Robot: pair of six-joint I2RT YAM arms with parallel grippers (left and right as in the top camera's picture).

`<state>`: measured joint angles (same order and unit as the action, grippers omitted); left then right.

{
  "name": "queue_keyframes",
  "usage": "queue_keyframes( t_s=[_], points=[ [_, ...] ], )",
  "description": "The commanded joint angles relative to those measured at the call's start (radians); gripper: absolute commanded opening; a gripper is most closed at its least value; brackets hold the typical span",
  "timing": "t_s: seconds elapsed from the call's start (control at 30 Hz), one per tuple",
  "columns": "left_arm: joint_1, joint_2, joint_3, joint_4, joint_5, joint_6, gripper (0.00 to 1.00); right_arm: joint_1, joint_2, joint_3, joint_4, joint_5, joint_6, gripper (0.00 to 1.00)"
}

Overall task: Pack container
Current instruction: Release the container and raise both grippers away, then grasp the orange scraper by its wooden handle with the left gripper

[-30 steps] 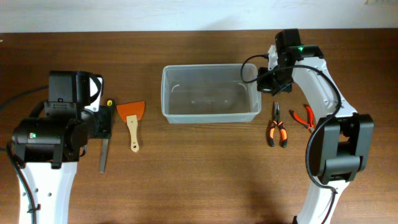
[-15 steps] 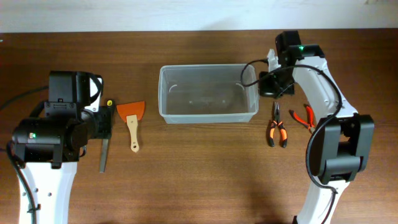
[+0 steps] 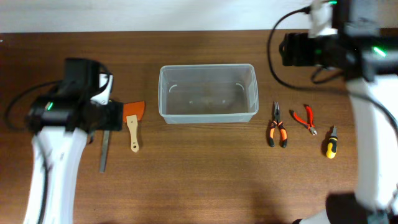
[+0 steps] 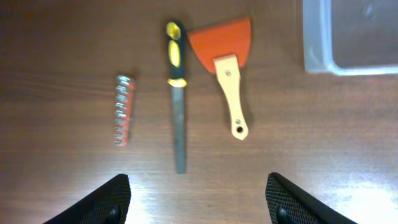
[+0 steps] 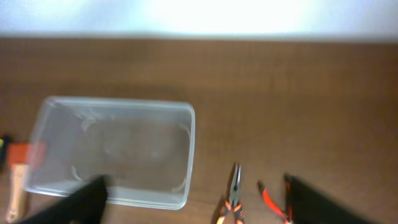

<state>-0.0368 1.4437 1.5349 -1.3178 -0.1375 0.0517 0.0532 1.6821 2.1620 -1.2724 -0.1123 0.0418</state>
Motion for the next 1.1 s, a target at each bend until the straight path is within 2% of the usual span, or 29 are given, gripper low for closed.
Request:
queue_keyframes(
  t_s=[0.0,0.17,0.33,0.43,0.67,1.07],
  points=[
    [0.007,0.137,0.003,0.005,0.072,-0.001,0.71,-0.003,-0.074,0.01,-0.008,0.022,-0.009,0.99],
    [0.007,0.317,0.003,0.047,0.087,-0.103,0.67,-0.003,-0.14,0.01,-0.042,0.046,-0.009,0.99],
    [0.007,0.448,0.003,0.101,0.195,-0.115,0.59,-0.003,-0.138,0.008,-0.128,0.047,-0.009,0.99],
    [0.007,0.528,0.003,0.133,0.195,-0.117,0.57,-0.003,-0.131,0.008,-0.175,0.046,-0.008,0.99],
    [0.008,0.689,0.003,0.154,0.192,-0.205,0.49,-0.003,-0.122,0.007,-0.248,0.047,-0.009,0.99],
    [0.009,0.713,0.003,0.167,0.119,-0.227,0.54,-0.003,-0.122,0.007,-0.269,0.047,-0.009,0.99]
  ],
)
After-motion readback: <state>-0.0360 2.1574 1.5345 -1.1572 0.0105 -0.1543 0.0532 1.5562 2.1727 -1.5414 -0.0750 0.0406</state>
